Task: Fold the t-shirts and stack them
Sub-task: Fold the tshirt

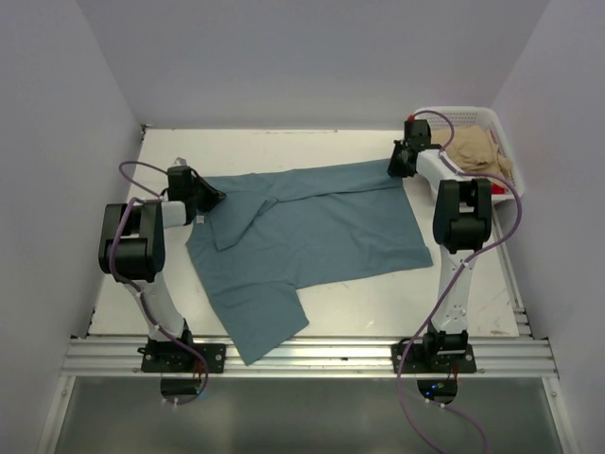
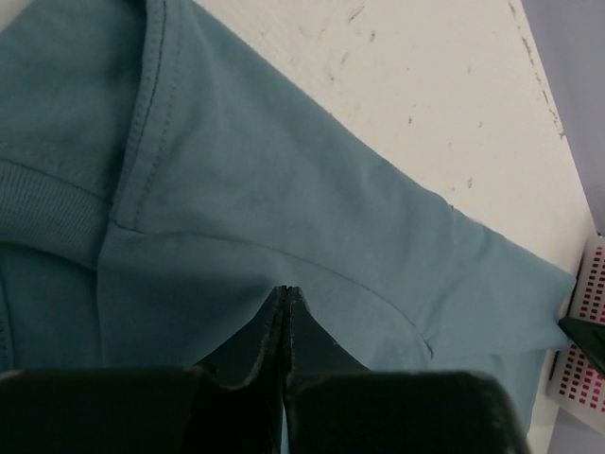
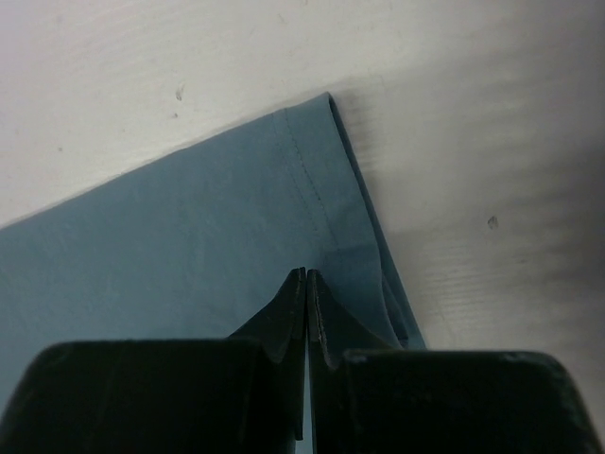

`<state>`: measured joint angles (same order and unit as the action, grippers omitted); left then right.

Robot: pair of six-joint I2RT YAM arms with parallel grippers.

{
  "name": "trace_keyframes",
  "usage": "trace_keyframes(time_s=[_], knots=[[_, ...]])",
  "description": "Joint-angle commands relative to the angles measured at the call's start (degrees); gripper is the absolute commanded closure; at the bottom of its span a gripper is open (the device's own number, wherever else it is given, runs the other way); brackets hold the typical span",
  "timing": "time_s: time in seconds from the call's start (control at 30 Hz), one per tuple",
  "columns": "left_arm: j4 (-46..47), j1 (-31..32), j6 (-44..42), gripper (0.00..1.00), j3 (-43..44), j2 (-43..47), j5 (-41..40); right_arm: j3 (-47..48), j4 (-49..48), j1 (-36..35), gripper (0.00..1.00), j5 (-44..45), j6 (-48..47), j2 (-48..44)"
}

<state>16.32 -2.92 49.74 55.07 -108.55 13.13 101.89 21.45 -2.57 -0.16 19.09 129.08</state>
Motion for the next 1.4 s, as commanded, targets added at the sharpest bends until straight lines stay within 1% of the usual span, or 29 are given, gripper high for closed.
trace_keyframes(time_s=[0.0, 0.07, 0.23, 0.33, 0.43, 0.57, 0.6, 0.67, 0.7, 0.73, 0.77, 0.83, 0.9, 0.93, 0.97, 1.0, 1.07, 1.1, 1.13, 1.17, 1.23, 1.33, 1.37], knots=[[-1.5, 0.4, 1.3, 1.0, 0.2, -0.9, -2.1, -1.3, -0.4, -0.2, 1.0, 0.0, 0.4, -1.6], [-3.3, 0.4, 1.2, 1.0, 2.7, -3.1, -2.4, -1.7, -0.1, -0.3, 1.0, 0.0, 0.2, -1.6], [-3.9, 0.4, 0.5, 1.0, 8.1, -8.3, -2.2, -2.3, 0.5, -0.4, 1.0, 0.0, 0.0, -1.6], [-6.9, 0.2, -0.5, 1.0, 16.4, -13.0, -2.0, -2.8, 0.6, -0.5, 1.0, 0.0, -0.1, -1.8], [-9.4, -0.2, -1.0, 1.0, 22.8, -17.2, -1.4, -3.0, 1.0, -0.6, 1.0, 1.1, -0.4, -2.1], [-10.8, -0.8, -1.9, 1.0, 27.4, -19.4, -1.1, -3.4, 0.7, -0.7, 1.0, 1.2, -0.6, -3.3], [-10.3, -0.9, -2.8, 1.0, 28.0, -19.3, 0.0, -3.8, 0.1, -0.7, 1.0, 0.6, -0.5, -4.6], [-6.1, -1.2, -3.4, 1.0, 28.4, -18.9, 2.4, -6.6, -3.9, -0.7, 1.0, -1.5, 0.2, -7.0], [-4.3, -1.3, -3.8, 1.0, 28.2, -18.5, 5.0, -7.7, -5.6, -0.9, 1.0, -2.0, 0.5, -8.4], [-2.4, -1.5, -4.1, 1.0, 27.3, -17.9, 6.1, -9.0, -9.5, -1.1, 1.0, -2.6, 0.7, -11.8], [1.1, -1.5, -4.5, 1.0, 26.8, -16.9, 6.9, -11.2, -11.5, -1.4, 1.0, -4.0, 0.9, -13.3], [2.4, -1.6, -5.7, 1.0, 26.0, -15.5, 8.2, -12.6, -14.3, -2.6, 1.0, -4.3, 0.8, -17.5], [2.5, -1.4, -7.9, 1.0, 25.3, -12.6, 9.1, -12.2, -14.1, -4.3, 1.0, -4.1, 0.1, -19.2], [0.9, -0.8, -9.3, 1.0, 25.7, -11.6, 8.9, -11.7, -12.2, -5.0, 1.0, -3.9, -0.2, -20.0], [-4.1, -0.3, -11.0, 1.0, 26.1, -9.7, 8.4, -10.8, -11.0, -5.8, 1.0, -3.4, -0.9, -20.2], [-7.1, 0.3, -14.8, 1.0, 26.8, -9.0, 7.7, -10.7, -10.0, -7.5, 0.99, -2.9, -1.5, -20.4], [-14.5, 2.4, -18.6, 1.0, 27.0, -6.5, 6.3, -12.2, -9.1, -10.1, 0.99, -2.0, -2.2, -21.7], [-16.0, 3.9, -21.5, 1.0, 26.4, -5.6, 6.3, -13.1, -9.1, -10.7, 1.0, -1.4, -2.2, -22.3], [-16.1, 5.6, -22.7, 1.0, 24.4, -4.7, 6.8, -14.1, -9.6, -11.2, 1.0, -1.4, -1.9, -22.8], [-19.1, 6.4, -24.0, 1.0, 23.2, -2.8, 7.3, -16.0, -9.8, -11.8, 1.0, -1.3, -1.2, -23.9], [-21.1, 8.5, -27.5, 1.0, 20.4, -1.2, 7.9, -18.1, -10.5, -13.1, 1.0, -0.9, -0.6, -25.0], [-26.5, 10.5, -30.7, 1.0, 19.8, 0.1, 7.7, -22.0, -11.0, -14.4, 1.0, -0.3, 0.4, -27.6], [-29.9, 10.8, -31.4, 1.0, 20.1, 0.0, 7.4, -24.1, -11.3, -14.7, 1.0, -0.3, 0.6, -28.3]])
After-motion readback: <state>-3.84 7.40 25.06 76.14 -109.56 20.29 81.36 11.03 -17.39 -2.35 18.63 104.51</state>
